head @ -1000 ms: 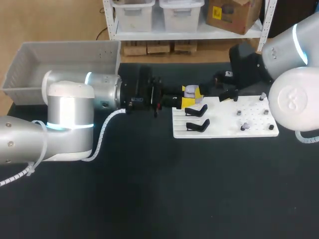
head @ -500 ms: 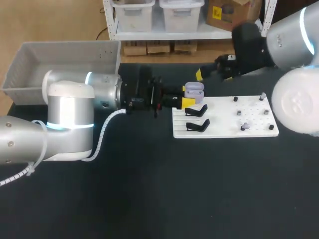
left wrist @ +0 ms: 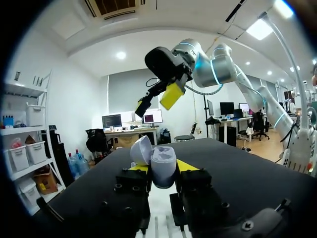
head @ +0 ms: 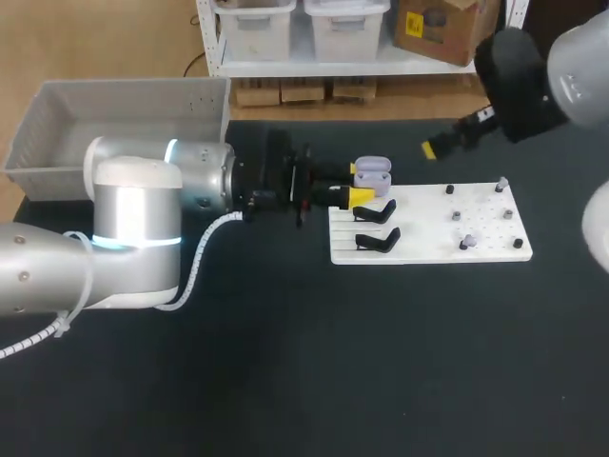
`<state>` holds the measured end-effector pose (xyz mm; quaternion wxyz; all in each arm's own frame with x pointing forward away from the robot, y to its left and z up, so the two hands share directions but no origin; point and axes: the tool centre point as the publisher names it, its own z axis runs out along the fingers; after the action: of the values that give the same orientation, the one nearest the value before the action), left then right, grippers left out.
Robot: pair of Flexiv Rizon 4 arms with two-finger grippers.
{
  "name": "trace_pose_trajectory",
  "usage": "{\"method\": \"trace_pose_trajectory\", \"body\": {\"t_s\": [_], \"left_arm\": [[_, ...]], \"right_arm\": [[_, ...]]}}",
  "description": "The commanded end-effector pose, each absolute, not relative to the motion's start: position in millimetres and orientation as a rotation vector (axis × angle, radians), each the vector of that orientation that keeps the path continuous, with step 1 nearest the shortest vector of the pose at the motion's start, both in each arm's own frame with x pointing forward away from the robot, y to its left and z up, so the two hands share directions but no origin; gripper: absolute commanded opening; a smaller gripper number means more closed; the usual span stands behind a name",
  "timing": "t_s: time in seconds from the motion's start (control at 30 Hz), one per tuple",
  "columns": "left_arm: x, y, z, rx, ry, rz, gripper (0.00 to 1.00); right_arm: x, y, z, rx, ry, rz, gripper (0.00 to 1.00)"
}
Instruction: Pick up each earbud case from the left stands, insert the matching earbuds, close the lid, and place the case in the box.
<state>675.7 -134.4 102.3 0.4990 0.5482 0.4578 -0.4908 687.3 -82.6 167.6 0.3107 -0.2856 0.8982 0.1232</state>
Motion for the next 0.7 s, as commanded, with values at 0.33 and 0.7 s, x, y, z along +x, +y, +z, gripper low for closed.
{"method": "trace_pose_trajectory", "body": {"t_s": [0.33,0.7], "left_arm": [[676.0,-135.5,102.7,1.324,1.097,-1.184,0.0],[676.0,-135.5,102.7,1.324,1.097,-1.184,0.0]], "right_arm": [[714.2,-135.8,143.4,-0.709,2.564,-0.251,1.0],[720.6,-145.8,135.2,-0.662,2.588,-0.246,1.0]]}}
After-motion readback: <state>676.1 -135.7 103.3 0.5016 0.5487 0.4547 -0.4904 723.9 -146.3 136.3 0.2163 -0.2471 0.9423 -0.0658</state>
